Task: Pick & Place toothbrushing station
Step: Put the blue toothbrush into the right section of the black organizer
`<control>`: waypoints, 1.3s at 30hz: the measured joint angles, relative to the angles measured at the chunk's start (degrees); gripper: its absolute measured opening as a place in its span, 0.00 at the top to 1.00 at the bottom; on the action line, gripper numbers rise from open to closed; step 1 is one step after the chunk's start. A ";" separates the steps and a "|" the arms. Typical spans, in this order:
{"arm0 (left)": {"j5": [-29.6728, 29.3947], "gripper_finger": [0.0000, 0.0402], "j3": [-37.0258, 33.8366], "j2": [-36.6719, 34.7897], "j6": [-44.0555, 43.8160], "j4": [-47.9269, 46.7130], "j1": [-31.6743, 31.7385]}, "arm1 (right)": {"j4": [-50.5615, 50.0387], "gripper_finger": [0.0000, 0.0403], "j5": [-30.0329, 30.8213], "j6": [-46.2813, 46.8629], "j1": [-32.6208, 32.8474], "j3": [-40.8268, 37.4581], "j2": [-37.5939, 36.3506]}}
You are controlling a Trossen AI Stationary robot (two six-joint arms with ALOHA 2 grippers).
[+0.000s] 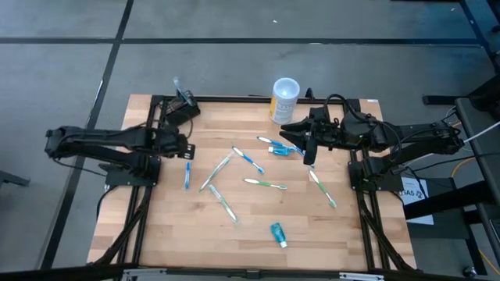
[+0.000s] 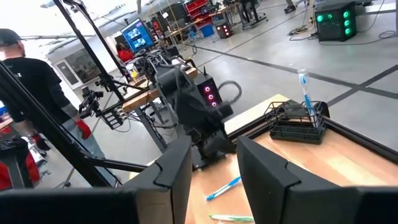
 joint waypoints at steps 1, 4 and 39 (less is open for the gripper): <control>1.03 0.68 -0.31 1.07 -1.34 0.71 -0.12 | 0.02 0.68 -0.11 0.20 0.00 0.00 0.00; 2.56 0.63 -1.18 4.05 -3.72 3.90 -0.15 | 0.00 0.68 -0.35 0.59 0.03 0.00 -0.06; 5.04 0.50 -6.89 21.43 10.48 22.33 15.19 | -1.32 0.68 -0.14 -1.83 1.89 0.00 -4.38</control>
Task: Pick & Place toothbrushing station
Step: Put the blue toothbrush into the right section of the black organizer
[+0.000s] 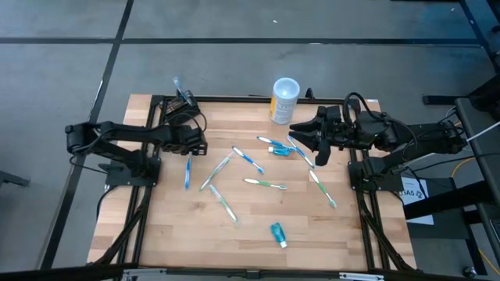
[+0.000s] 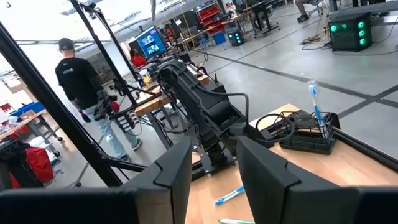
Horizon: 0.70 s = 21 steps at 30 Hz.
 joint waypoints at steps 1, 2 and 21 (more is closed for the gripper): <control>0.42 0.51 0.00 0.18 0.44 -0.10 0.15 | -0.05 0.68 0.01 0.02 0.12 0.00 -0.10; 0.51 0.51 0.00 0.40 0.74 -0.06 0.18 | 0.05 0.68 0.10 0.02 0.30 0.00 -0.19; 0.52 0.80 0.02 3.34 -2.20 0.35 0.16 | -0.01 0.68 2.99 -0.13 1.76 0.00 -0.86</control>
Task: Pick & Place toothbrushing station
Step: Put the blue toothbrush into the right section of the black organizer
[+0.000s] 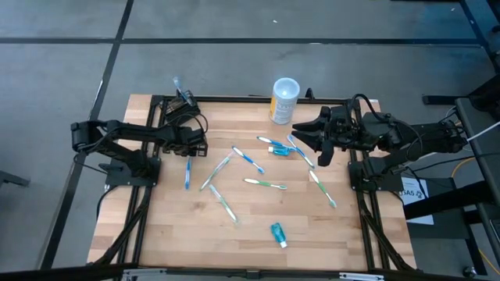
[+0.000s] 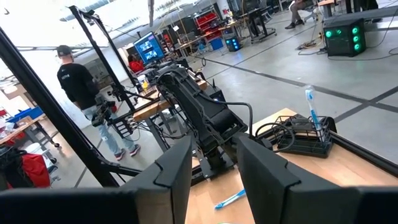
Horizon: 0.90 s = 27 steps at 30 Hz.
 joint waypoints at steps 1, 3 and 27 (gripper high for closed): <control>-0.14 0.82 0.00 0.00 -0.46 0.03 0.00 | -0.01 0.68 0.00 0.01 0.00 0.00 0.00; -0.25 0.86 0.00 0.00 -0.73 0.37 0.00 | 0.01 0.68 0.00 0.11 0.00 0.00 0.00; -30.94 0.87 0.04 -28.80 7.93 19.22 -1.97 | -0.18 0.68 0.54 0.04 0.00 0.00 0.02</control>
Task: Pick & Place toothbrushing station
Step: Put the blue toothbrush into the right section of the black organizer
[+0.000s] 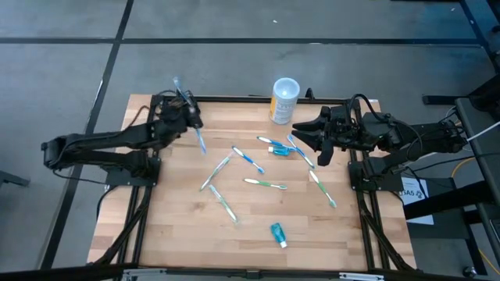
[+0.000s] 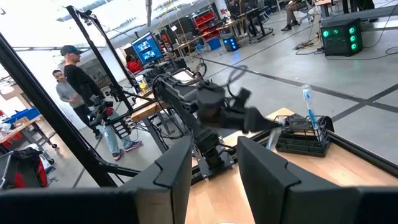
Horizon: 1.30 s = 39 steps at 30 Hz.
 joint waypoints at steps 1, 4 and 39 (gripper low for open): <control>-2.45 0.87 0.00 -1.14 2.45 0.44 0.00 | 0.00 0.68 0.12 -0.07 0.00 0.00 0.00; -7.46 0.88 0.00 -3.06 12.20 4.84 0.07 | -0.01 0.68 0.14 -0.31 0.00 0.00 0.00; 9.70 0.88 -0.02 14.51 53.91 50.72 28.75 | -0.24 0.68 -0.27 1.59 -0.02 0.00 0.00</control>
